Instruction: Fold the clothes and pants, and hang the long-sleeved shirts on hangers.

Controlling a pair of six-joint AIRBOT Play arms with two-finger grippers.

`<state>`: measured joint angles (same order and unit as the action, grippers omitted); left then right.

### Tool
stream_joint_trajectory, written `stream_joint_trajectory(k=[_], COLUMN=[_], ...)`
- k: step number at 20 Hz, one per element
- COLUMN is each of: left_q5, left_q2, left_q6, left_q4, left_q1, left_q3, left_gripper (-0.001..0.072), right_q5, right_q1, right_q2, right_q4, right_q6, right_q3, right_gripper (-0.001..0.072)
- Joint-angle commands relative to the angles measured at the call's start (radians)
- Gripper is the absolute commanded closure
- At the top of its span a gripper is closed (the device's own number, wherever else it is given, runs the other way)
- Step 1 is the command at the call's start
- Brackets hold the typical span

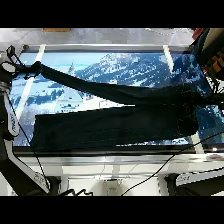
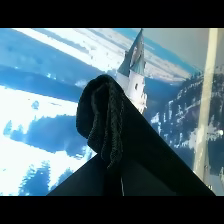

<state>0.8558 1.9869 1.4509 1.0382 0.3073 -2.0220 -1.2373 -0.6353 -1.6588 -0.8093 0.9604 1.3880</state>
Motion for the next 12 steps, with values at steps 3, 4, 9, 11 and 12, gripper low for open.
stream_joint_trajectory(k=[3,4,9,11,12], left_q5=[0.182,0.207,0.250,0.256,0.256], left_q2=[0.054,0.076,0.134,0.137,0.137], left_q6=[0.000,0.000,0.000,0.001,0.001], left_q4=[0.008,0.008,0.008,0.007,0.002], left_q1=[0.001,0.001,0.001,0.005,0.009], left_q3=[0.043,0.044,0.045,0.044,0.044], left_gripper=[0.0682,0.0680,0.0336,0.0311,0.0311], right_q5=[0.000,0.000,0.000,0.000,0.000], right_q1=[0.000,0.000,0.000,0.000,0.000], right_q2=[0.000,0.000,0.000,0.000,0.000], right_q4=[0.000,0.000,0.000,0.000,0.000], right_q6=[0.000,0.000,0.000,0.000,0.000], right_q3=[0.001,0.001,0.001,0.001,0.001], right_gripper=[0.0667,0.0667,0.0667,0.0667,0.0667])
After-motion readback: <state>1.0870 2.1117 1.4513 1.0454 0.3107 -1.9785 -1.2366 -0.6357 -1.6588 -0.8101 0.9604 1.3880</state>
